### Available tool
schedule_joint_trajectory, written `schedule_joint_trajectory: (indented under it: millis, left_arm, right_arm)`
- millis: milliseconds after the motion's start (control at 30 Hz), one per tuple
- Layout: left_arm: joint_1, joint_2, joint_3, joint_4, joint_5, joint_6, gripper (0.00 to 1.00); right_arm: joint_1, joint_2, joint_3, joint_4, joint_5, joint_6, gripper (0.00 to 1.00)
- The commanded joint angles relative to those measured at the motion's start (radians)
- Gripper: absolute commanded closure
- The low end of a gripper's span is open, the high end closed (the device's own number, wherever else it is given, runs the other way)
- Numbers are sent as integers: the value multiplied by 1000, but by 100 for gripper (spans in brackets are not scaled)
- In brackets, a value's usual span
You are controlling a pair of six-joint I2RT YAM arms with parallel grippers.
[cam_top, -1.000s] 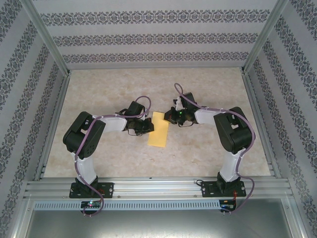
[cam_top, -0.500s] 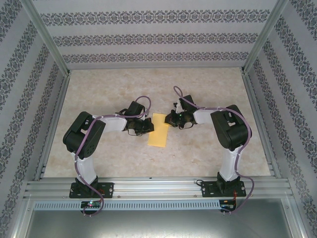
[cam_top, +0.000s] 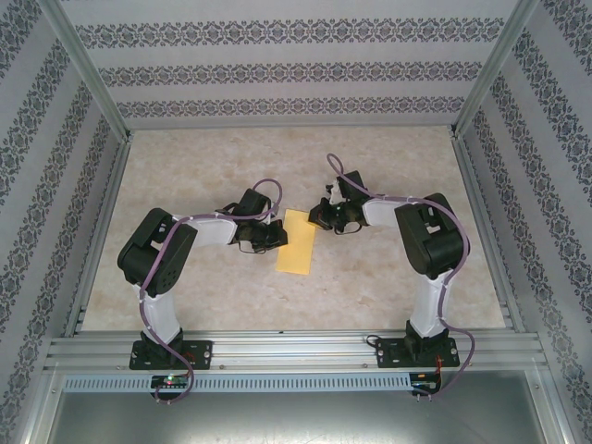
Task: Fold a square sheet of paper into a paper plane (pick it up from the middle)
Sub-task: Fold the square sheet of paper in half at the center of the table.
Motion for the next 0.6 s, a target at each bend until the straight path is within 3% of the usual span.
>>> schedule_joint_trajectory:
  millis: [0,333,567]
  left_arm:
    - [-14,51,-21,-120,-47,25,100]
    - [-13,51,-11,-138,-50,34,100]
    - [-13,49,-16,-132,-50,32,100]
  right_arm:
    - [-7,42,-10,-21,15,-6,93]
    - [-19,-32,86,-107,-20,-18,93]
    - [-41,21,125,-121,-23,-13,93]
